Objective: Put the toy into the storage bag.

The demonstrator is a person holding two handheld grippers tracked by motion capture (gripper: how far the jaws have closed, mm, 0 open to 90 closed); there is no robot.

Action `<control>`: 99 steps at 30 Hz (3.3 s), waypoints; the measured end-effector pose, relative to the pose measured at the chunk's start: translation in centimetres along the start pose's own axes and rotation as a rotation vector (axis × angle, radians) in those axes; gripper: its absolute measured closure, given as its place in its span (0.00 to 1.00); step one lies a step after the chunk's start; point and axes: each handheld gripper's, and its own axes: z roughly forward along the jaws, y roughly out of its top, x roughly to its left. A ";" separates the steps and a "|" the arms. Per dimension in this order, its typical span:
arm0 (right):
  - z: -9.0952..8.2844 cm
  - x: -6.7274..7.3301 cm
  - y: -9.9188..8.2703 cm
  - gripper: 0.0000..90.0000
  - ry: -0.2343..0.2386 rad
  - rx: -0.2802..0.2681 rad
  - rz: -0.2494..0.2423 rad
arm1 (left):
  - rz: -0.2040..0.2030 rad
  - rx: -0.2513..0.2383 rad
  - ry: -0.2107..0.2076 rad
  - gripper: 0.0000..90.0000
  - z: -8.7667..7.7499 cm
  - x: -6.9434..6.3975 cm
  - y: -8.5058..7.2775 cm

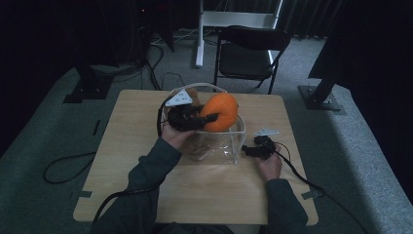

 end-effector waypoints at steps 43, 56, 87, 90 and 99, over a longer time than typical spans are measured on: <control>0.0 0.0 0.0 0.28 0.000 0.000 0.000 | 0.025 0.089 0.034 0.55 -0.5 -1.1 -2.4; 0.0 0.0 0.0 0.28 0.000 0.000 0.001 | 0.037 0.108 0.051 0.52 -0.4 -1.5 -2.5; 0.0 0.0 0.0 0.28 0.000 0.000 0.000 | 0.014 0.011 0.023 0.36 -0.5 -1.1 -2.8; 0.0 0.0 0.0 0.28 0.000 0.000 0.000 | 0.018 0.019 0.011 0.40 -0.5 -1.0 -2.8; 0.0 0.0 0.0 0.28 0.000 -0.002 -0.004 | 0.051 0.078 0.042 0.71 -0.6 -1.1 -2.7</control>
